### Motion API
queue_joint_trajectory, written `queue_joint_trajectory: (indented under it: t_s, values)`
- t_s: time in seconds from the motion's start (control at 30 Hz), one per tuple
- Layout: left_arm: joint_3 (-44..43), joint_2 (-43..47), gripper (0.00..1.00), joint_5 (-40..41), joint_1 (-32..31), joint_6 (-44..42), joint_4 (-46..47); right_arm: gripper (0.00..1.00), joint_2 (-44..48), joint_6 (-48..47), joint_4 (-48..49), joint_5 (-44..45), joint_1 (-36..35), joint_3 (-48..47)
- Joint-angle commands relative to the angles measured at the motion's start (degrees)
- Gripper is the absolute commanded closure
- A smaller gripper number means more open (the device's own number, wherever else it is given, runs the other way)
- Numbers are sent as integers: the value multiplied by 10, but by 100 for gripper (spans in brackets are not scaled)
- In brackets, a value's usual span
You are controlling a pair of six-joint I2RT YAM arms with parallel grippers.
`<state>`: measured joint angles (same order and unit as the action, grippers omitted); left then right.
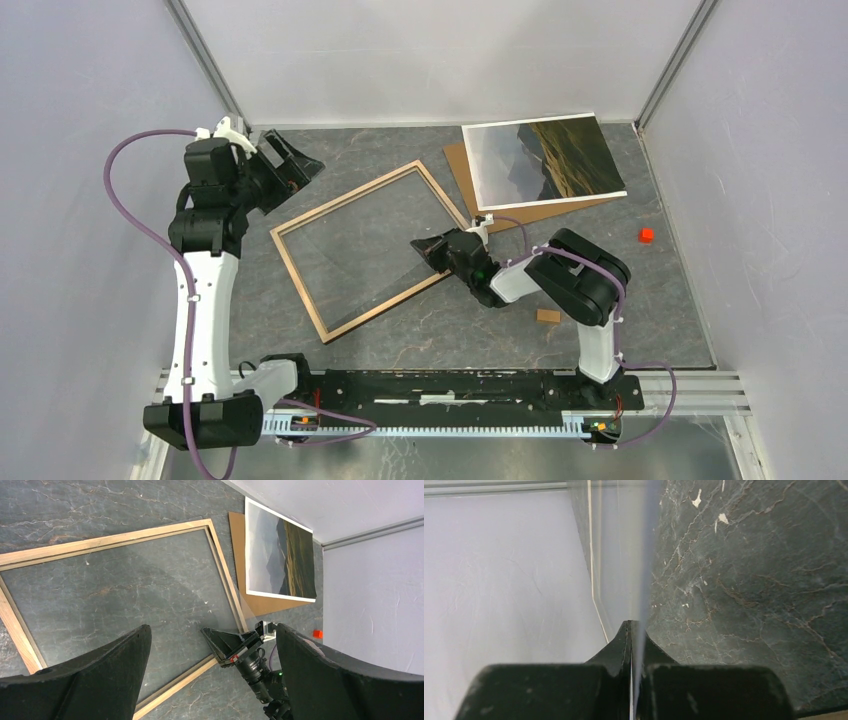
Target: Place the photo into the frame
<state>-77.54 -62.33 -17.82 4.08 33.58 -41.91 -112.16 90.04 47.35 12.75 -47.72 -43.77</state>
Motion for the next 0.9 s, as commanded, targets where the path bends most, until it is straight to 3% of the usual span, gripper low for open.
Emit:
queue_joint_trajectory:
  t_s: [0.0,0.87]
  values:
    - [-6,-1,0,10,-6,-27,10,100,25,8,35,16,0,9]
    - [-16,-20,0,27,-34,-38,11,100,34,4,29,42,3,11]
